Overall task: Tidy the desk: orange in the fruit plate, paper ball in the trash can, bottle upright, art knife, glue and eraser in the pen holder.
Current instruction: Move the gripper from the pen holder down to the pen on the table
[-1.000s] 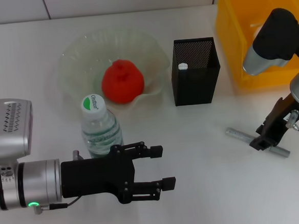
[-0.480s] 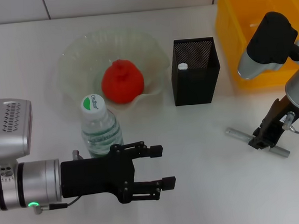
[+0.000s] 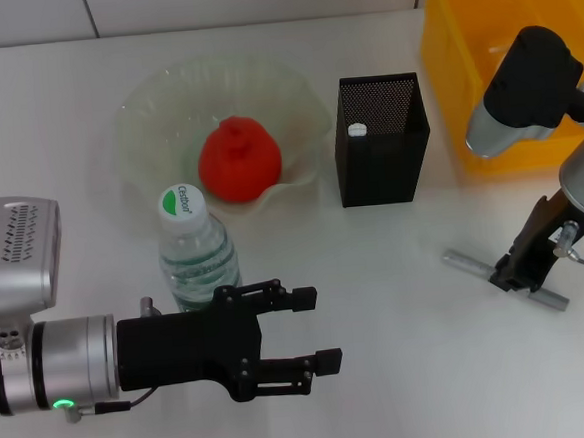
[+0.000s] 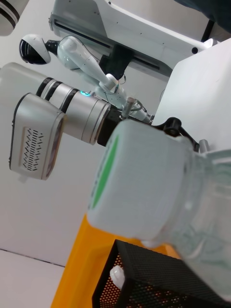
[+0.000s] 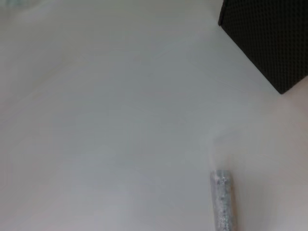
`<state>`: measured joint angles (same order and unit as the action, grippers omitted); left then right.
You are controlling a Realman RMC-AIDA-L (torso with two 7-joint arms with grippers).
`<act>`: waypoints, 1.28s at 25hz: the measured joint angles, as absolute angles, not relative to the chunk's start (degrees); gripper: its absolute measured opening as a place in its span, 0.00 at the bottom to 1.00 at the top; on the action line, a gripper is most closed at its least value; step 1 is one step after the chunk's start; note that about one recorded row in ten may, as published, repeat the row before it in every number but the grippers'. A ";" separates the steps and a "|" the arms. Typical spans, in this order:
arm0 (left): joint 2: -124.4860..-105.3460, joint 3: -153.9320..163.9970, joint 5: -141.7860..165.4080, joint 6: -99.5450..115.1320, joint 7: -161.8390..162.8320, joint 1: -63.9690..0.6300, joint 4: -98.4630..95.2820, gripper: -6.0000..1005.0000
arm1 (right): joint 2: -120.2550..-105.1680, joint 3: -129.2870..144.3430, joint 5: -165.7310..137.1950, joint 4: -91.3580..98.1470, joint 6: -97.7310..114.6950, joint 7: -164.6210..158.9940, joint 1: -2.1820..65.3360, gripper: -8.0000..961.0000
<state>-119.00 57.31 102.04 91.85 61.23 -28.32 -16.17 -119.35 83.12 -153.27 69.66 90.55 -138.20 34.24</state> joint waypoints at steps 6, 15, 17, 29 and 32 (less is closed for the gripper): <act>-119.00 57.28 102.05 91.95 61.36 -28.12 -16.17 0.80 | -119.29 76.68 -149.84 80.94 95.01 -135.84 28.48 0.13; -118.91 57.05 102.04 92.21 61.52 -28.17 -16.17 0.80 | -118.26 45.39 -119.59 82.86 103.86 -121.04 21.79 0.09; -118.90 57.11 102.04 92.21 61.63 -28.40 -16.17 0.80 | -117.81 46.92 -120.86 81.99 104.15 -121.00 22.67 0.08; -118.90 57.17 102.04 91.86 61.70 -29.16 -16.26 0.80 | -119.25 74.64 -138.78 82.03 103.26 -134.92 29.47 0.30; -118.92 57.23 102.04 91.79 61.70 -29.18 -16.25 0.80 | -119.26 80.82 -139.90 81.99 102.32 -138.36 29.68 0.41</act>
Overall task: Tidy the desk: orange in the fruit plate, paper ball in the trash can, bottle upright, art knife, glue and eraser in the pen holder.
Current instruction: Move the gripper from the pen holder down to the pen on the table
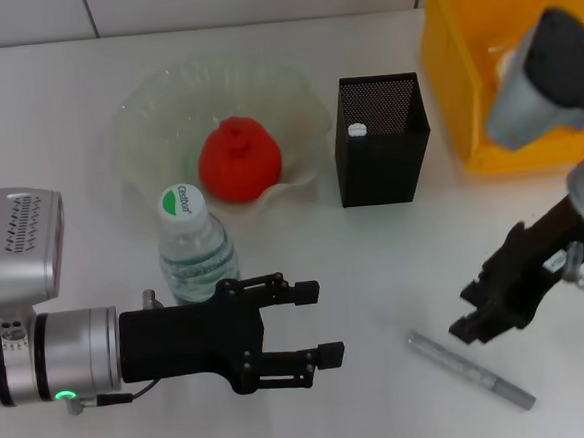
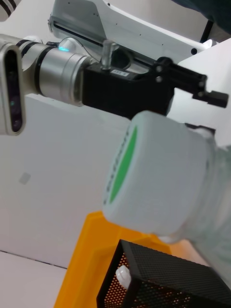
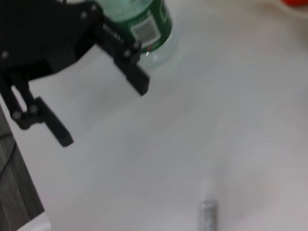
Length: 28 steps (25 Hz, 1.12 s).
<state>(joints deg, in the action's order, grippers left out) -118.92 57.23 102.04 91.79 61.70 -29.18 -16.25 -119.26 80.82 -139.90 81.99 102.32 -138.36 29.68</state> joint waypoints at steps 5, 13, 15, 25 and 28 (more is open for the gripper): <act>-118.92 57.15 102.04 91.77 61.66 -29.27 -16.45 0.80 | -119.32 87.94 -141.38 81.98 100.97 -142.58 29.81 0.48; -118.89 57.22 102.04 91.60 61.22 -29.67 -16.66 0.80 | -119.41 96.20 -147.85 82.14 96.58 -148.99 30.42 0.48; -118.86 57.22 102.04 91.55 61.14 -29.78 -16.68 0.80 | -119.43 96.48 -147.91 82.15 96.14 -149.40 30.64 0.48; -118.82 57.31 102.04 90.85 61.08 -30.41 -16.79 0.80 | -119.44 96.34 -148.88 81.95 94.41 -149.75 30.85 0.47; -118.82 57.31 102.04 90.49 61.08 -30.69 -16.79 0.80 | -119.44 96.56 -149.53 81.70 93.87 -149.83 30.90 0.48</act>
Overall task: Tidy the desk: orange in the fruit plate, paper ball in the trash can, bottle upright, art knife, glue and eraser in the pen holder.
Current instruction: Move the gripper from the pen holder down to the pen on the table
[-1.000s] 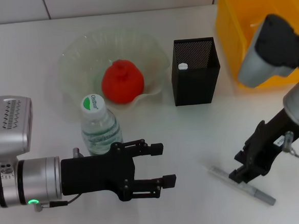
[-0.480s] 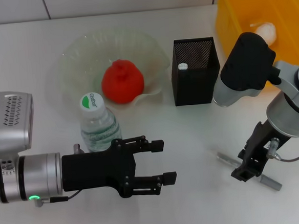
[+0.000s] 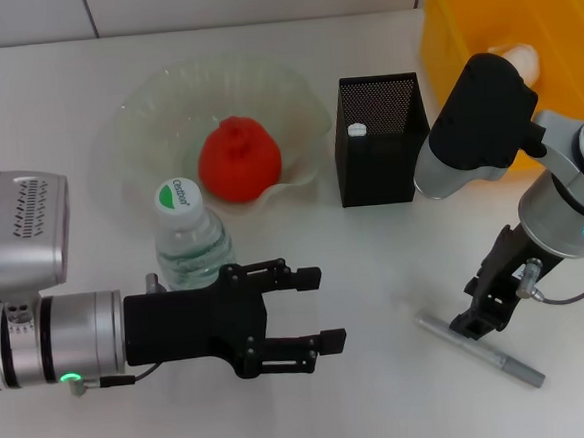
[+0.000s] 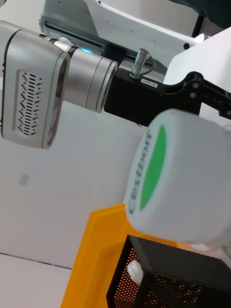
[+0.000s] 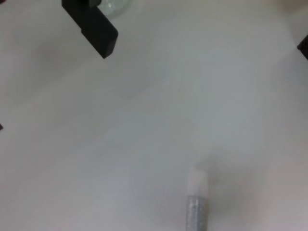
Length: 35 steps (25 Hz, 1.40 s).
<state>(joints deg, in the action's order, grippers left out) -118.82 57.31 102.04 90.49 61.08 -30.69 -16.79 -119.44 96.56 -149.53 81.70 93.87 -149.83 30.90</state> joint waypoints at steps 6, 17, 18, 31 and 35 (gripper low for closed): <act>-118.82 57.31 102.04 90.16 61.08 -30.76 -16.79 0.80 | -119.44 96.61 -149.50 81.30 93.72 -149.85 31.27 0.47; -118.82 57.25 102.04 90.08 61.19 -31.13 -16.88 0.80 | -119.54 97.45 -148.16 81.58 94.45 -149.91 31.85 0.48; -118.82 57.22 102.04 90.08 61.22 -31.13 -16.88 0.80 | -119.59 97.76 -147.75 81.50 94.46 -149.91 31.91 0.48; -118.74 57.15 102.04 90.09 61.10 -31.18 -16.91 0.80 | -119.62 99.24 -146.16 80.52 94.28 -150.57 31.92 0.48; -118.74 56.99 102.04 90.03 61.09 -31.28 -16.96 0.80 | -119.62 100.60 -146.20 80.50 94.05 -151.26 31.91 0.47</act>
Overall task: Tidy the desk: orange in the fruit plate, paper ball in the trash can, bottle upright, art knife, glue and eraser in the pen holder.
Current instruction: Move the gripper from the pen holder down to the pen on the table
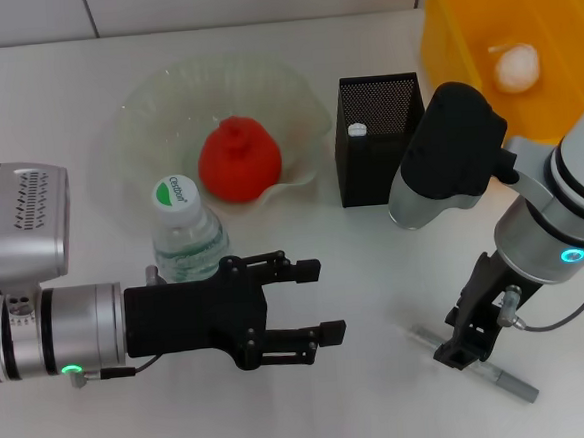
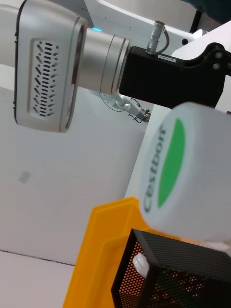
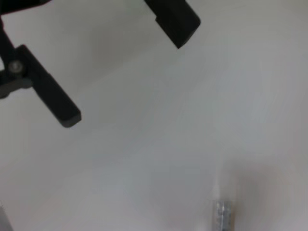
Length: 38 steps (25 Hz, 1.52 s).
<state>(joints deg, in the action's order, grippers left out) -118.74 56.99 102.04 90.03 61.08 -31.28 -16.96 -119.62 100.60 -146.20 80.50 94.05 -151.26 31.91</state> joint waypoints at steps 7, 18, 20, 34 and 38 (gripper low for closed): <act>-118.74 57.05 102.04 89.99 60.96 -31.37 -16.97 0.80 | -119.62 101.23 -146.43 80.49 94.07 -152.13 32.12 0.37; -118.82 57.27 102.04 89.38 60.91 -31.16 -16.96 0.80 | -119.62 103.44 -148.12 79.44 93.49 -154.31 32.68 0.35; -118.82 57.28 102.04 89.38 60.91 -31.15 -16.96 0.80 | -119.62 103.44 -148.16 79.35 93.50 -154.34 32.69 0.35; -118.83 57.22 102.04 89.30 60.45 -31.16 -16.83 0.80 | -119.62 103.46 -148.19 79.08 93.14 -154.42 32.70 0.21; -118.83 57.14 102.04 89.29 60.29 -31.14 -16.70 0.80 | -119.61 103.53 -148.19 79.03 93.13 -154.43 32.70 0.16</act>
<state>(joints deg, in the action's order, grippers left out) -118.83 57.14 102.04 89.29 60.29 -31.14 -16.70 -119.61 103.53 -148.19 79.03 93.13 -154.43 32.70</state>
